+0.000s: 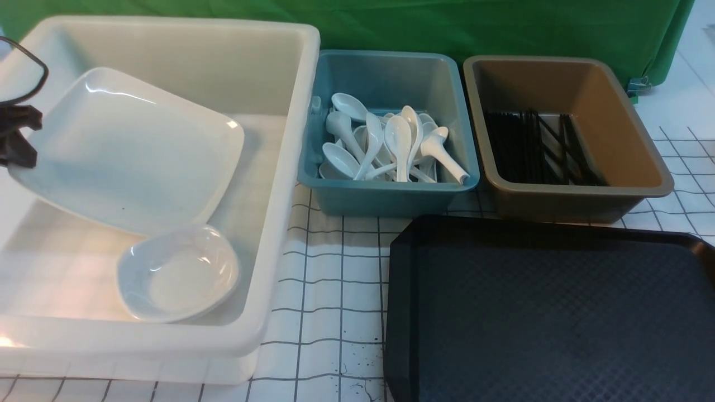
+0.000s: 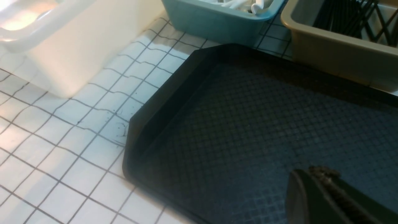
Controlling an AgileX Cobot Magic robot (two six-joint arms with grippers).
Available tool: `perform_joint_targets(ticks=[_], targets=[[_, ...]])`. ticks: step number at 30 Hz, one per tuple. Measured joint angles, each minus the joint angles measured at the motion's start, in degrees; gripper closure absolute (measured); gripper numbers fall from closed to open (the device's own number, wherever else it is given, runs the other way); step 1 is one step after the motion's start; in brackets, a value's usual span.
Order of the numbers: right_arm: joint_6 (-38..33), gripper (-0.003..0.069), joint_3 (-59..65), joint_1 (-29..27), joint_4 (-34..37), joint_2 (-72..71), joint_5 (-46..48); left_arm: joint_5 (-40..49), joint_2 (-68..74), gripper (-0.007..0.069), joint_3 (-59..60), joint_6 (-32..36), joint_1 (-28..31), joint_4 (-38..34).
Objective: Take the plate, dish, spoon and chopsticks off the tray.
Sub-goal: Use the left arm to put the plate into the large storage box on the left
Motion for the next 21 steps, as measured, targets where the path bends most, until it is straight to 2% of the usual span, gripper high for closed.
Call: perform_joint_targets(ticks=[6,14,17,21], targets=[[0.00,0.0622,0.00,0.00,0.00,0.00,0.06,0.23,0.00,0.0518,0.00,0.04,-0.38,1.78],[0.00,0.0629,-1.75,0.00,0.00,0.00,1.58,1.38,-0.62,0.0313,0.00,-0.77,-0.45,0.89],[-0.41,0.0629,-3.96,0.00,0.00,-0.06,2.67,3.56,-1.50,0.0263,0.00,-1.60,-0.49,-0.50],[-3.02,0.0629,-7.09,0.00,0.00,-0.06,3.22,7.74,-2.81,0.0250,0.05,-3.01,-1.15,-5.19]])
